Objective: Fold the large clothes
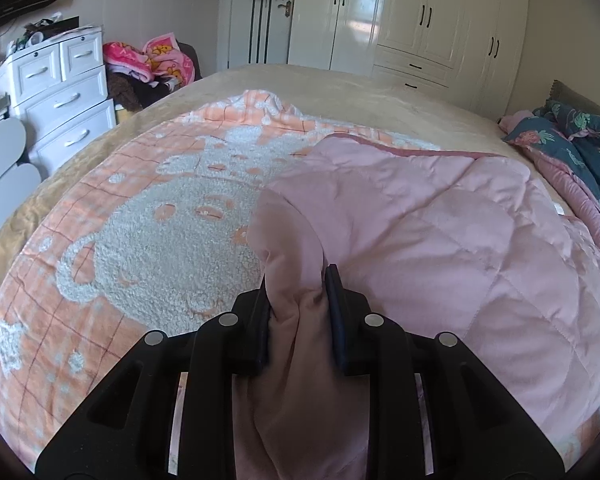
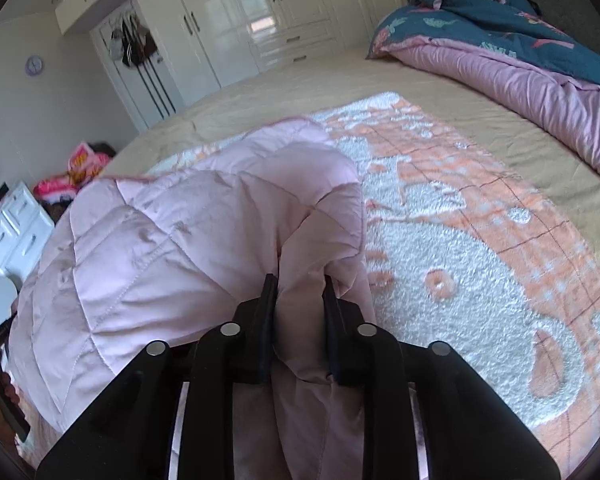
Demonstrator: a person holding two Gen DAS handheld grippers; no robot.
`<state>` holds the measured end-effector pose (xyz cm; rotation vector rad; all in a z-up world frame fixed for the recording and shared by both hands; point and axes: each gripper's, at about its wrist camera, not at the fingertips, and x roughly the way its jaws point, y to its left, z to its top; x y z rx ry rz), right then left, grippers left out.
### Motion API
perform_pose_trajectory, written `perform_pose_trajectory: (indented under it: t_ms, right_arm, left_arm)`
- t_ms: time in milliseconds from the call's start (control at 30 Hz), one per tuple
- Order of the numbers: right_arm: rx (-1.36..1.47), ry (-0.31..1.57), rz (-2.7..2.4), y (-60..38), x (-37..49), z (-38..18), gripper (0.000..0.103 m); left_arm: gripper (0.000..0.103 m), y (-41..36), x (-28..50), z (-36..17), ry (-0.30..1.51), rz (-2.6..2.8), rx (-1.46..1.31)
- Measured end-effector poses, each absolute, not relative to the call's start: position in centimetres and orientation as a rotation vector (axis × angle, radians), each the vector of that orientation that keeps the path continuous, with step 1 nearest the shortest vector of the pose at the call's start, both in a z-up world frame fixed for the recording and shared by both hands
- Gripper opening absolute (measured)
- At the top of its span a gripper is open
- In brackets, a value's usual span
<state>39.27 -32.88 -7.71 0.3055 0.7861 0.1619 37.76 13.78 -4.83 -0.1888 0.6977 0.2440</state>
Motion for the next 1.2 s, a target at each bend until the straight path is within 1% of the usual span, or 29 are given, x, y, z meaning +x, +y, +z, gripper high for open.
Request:
perform_pose_trajectory:
  t_ms: [33,67,100,167,200,233,267,300,333,367,400,433,467,533,567,633,667,733,800,1200]
  right_arm:
    - [0.302,0.79,0.158,-32.8,39.2,-7.4,0.03]
    - [0.3,0.79,0.158,-32.8,39.1,-7.2,0.037]
    - [0.297,0.784,0.15,-32.8,38.7,-6.8,0.041]
    - [0.294,0.778,0.139,-33.0,38.4,-6.3,0.058]
    - [0.307,0.772,0.14,-33.1,38.1,-6.0,0.064]
    - [0.326,0.763,0.141,-33.4,37.9,-5.7,0.074]
    - [0.343,0.753,0.142,-33.6,37.6,-5.3,0.079]
    - [0.358,0.742,0.148,-33.7,37.2,-4.8,0.08]
    - [0.367,0.734,0.151,-33.8,36.8,-4.3,0.085]
    - [0.373,0.724,0.153,-33.9,36.4,-3.8,0.09]
    - [0.38,0.709,0.155,-34.0,35.9,-3.2,0.092]
    - [0.386,0.696,0.159,-34.0,35.4,-2.7,0.094]
    - [0.391,0.685,0.164,-34.1,35.0,-2.2,0.096]
    - [0.399,0.667,0.162,-34.3,34.2,-1.2,0.097]
    - [0.399,0.66,0.161,-34.3,33.8,-0.9,0.098]
    - [0.378,0.647,0.163,-34.3,33.0,0.2,0.098]
    - [0.358,0.639,0.16,-34.2,32.5,0.7,0.099]
    - [0.326,0.612,0.151,-34.1,31.4,1.7,0.099]
    - [0.311,0.586,0.149,-34.1,30.2,2.7,0.099]
    - [0.246,0.496,0.181,-33.1,25.2,6.3,0.099]
  left_arm:
    - [0.018,13.9,37.8,-4.8,0.698,0.245,-0.189]
    - [0.018,13.9,37.7,-4.5,0.698,0.246,-0.184]
    - [0.02,13.9,37.7,-4.4,0.698,0.249,-0.182]
    - [0.021,14.1,37.6,-4.0,0.704,0.248,-0.192]
    - [0.022,14.2,37.5,-3.8,0.704,0.248,-0.198]
    - [0.024,14.3,37.3,-3.5,0.704,0.247,-0.204]
    - [0.026,14.4,37.2,-3.3,0.703,0.245,-0.207]
    - [0.031,14.5,37.1,-3.0,0.703,0.243,-0.211]
    - [0.038,14.5,36.9,-2.7,0.702,0.24,-0.215]
    - [0.041,14.6,36.7,-2.1,0.693,0.238,-0.219]
    - [0.047,14.5,36.3,-1.5,0.681,0.238,-0.218]
    - [0.051,14.5,36.1,-1.0,0.673,0.235,-0.217]
    - [0.052,14.3,35.7,-0.3,0.663,0.228,-0.218]
    - [0.063,13.9,35.0,1.1,0.644,0.212,-0.219]
    - [0.065,13.7,34.8,1.6,0.637,0.205,-0.216]
    - [0.074,13.0,34.1,3.0,0.617,0.194,-0.205]
    - [0.076,12.7,33.9,3.5,0.609,0.187,-0.198]
    - [0.087,12.2,33.3,4.4,0.596,0.18,-0.189]
    - [0.093,11.6,32.6,5.3,0.581,0.175,-0.181]
    - [0.094,9.3,28.6,8.0,0.549,0.157,-0.164]
